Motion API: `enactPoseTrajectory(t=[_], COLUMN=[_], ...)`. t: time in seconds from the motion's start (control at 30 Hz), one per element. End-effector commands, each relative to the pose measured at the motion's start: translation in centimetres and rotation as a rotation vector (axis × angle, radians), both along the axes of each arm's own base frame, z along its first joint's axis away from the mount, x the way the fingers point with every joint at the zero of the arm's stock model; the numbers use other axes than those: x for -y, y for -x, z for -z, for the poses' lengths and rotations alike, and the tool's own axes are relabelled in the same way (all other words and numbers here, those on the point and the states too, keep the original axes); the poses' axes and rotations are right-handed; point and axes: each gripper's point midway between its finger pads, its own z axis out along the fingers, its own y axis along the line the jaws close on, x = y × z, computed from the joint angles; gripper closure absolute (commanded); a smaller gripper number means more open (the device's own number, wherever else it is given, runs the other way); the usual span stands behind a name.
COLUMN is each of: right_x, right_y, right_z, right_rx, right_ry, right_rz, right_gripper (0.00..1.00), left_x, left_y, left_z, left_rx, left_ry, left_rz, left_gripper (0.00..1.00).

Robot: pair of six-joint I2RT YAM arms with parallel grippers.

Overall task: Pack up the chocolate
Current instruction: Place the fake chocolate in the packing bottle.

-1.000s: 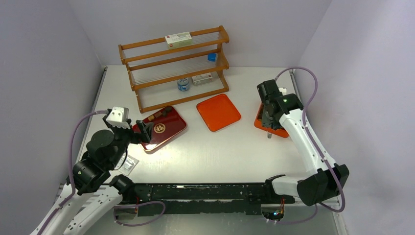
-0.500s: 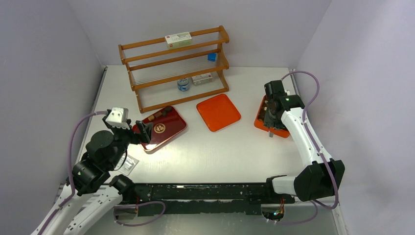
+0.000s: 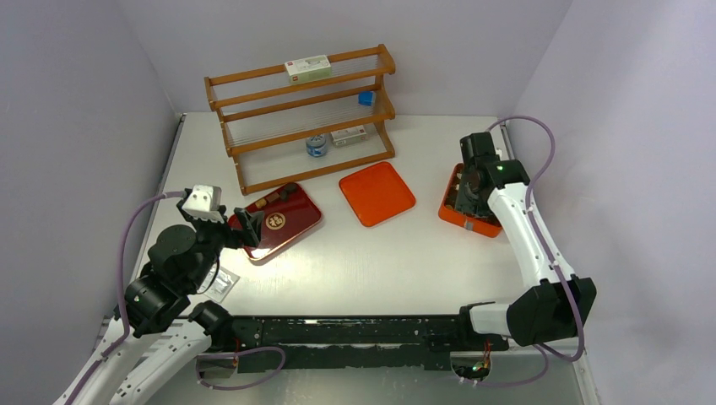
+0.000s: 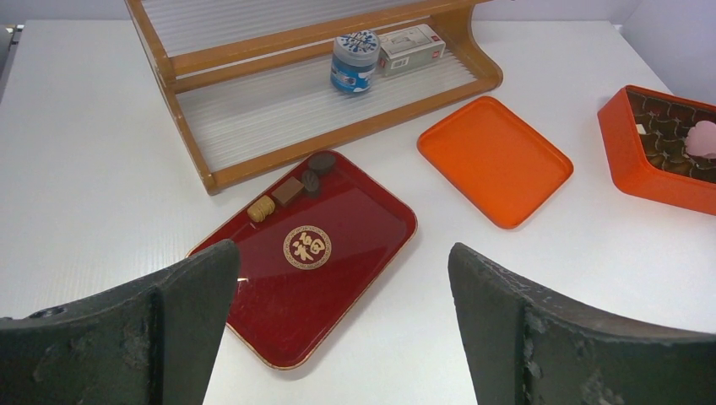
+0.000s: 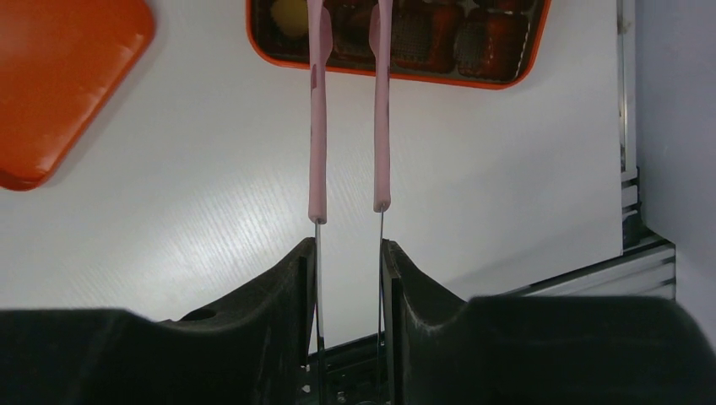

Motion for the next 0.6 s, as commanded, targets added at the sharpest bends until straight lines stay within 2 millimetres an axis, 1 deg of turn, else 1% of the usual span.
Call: enactPoseTrajectory(t=[0.0, 0.17, 0.27, 0.4, 0.57], right_x=[-0.9, -2.9, -4.1, -6.6, -12.6], right_y=[-1.0, -1.6, -2.0, -2.4, -2.7], right_z=[-2.5, -3.7, -4.8, -6.0, -6.9], right_rx=[0.079, 0.132, 0.167, 0.208, 0.263], right_ry=[-0.055, -0.127, -0.159, -0.205, -0.24], right_rz=[-0.044, -0.112, -0.149, -0.219, -0.371], right_gripper=[0.66, 0.66, 0.66, 0.66, 0.65], left_x=[-0.3, -0.5, -0.7, -1.0, -1.5], left_y=[-0.3, -0.4, -0.5, -0.5, -0.4], left_z=[-0.6, -0.5, -0.5, -0.6, -0.9], left_rx=[0.028, 0.024, 0.024, 0.025, 0.037], left_ry=[0.003, -0.004, -0.006, -0.007, 0.004], left_rz=[-0.015, -0.032, -0.043, -0.06, -0.083], left_gripper=[0.02, 0.02, 0.02, 0.02, 0.02])
